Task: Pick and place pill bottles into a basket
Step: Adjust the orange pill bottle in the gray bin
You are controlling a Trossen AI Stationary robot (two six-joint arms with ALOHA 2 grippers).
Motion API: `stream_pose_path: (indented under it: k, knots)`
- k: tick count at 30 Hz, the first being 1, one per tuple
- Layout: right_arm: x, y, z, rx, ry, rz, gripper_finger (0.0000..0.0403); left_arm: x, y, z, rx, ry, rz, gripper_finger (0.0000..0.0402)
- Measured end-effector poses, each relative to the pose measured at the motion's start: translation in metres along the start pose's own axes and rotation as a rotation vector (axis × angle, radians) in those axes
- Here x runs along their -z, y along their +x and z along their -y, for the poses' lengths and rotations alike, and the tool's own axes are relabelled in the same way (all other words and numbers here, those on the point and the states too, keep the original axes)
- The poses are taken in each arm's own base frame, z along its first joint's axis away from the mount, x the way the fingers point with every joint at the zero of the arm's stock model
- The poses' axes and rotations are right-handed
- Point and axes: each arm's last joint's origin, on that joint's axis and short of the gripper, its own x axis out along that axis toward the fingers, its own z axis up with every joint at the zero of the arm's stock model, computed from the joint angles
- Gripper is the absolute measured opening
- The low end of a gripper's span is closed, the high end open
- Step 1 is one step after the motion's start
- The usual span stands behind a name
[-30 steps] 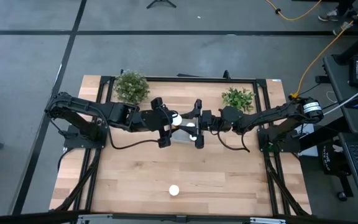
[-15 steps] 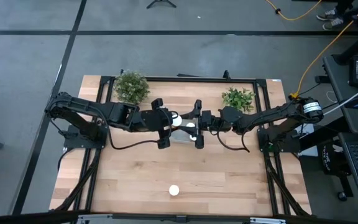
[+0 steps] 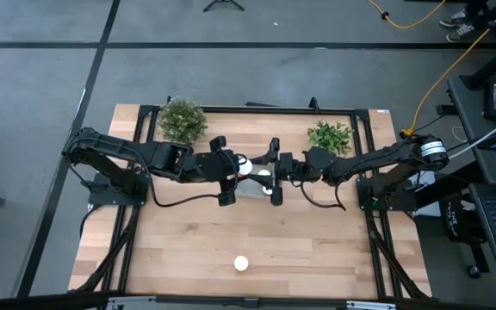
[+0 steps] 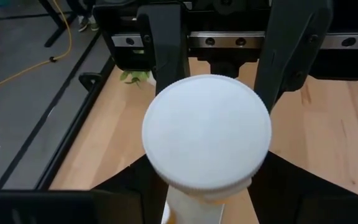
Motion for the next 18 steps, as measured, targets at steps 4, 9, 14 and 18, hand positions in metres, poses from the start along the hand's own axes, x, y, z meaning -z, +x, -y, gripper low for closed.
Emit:
stream_pose_path:
  k: [4,9,14,18]
  knots:
    - [-0.0048,-0.0032,0.0004,-0.001,-0.017,-0.012,0.0173,-0.0006,0.0002,0.0001,-0.001,0.007,0.005,0.0178]
    - [-0.0101,-0.0062,0.0014,0.001,-0.024,-0.018,0.0173,-0.0050,-0.0029,-0.0012,-0.013,0.021,0.016,0.0177]
    - [-0.0094,-0.0066,0.0019,0.009,-0.021,-0.030,0.0179,-0.0050,-0.0030,-0.0033,-0.026,0.023,0.007,0.0177]
    - [-0.0086,-0.0071,0.0023,0.014,-0.023,-0.037,0.0189,-0.0040,-0.0040,-0.0044,-0.045,0.027,0.000,0.0177]
